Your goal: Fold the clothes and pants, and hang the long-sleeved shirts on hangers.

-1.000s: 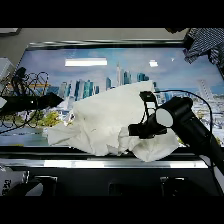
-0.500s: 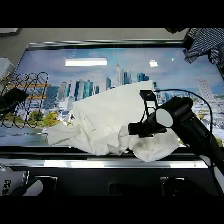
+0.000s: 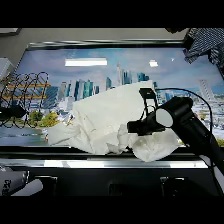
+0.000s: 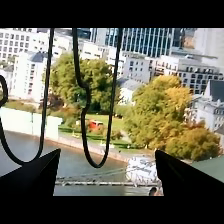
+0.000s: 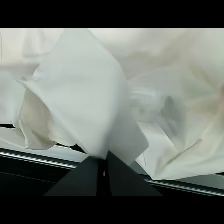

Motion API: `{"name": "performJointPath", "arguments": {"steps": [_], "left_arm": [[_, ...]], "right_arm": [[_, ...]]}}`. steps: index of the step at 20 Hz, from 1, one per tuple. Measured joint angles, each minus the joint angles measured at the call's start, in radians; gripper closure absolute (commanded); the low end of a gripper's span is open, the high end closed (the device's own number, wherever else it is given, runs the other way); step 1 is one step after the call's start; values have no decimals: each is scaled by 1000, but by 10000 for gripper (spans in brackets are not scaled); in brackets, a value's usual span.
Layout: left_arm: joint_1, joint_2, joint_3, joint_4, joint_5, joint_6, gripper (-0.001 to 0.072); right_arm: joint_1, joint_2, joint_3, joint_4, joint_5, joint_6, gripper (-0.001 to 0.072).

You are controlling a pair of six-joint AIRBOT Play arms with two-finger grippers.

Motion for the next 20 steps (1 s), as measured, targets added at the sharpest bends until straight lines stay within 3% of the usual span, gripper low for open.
{"name": "performJointPath", "arguments": {"steps": [7,20], "left_arm": [[4,-130,0,48,5,181,30],[-36,-252,0,65,8,220,29]], "right_arm": [[0,0,0,0,1,3,673],[0,0,0,3,0,24,673]]}}
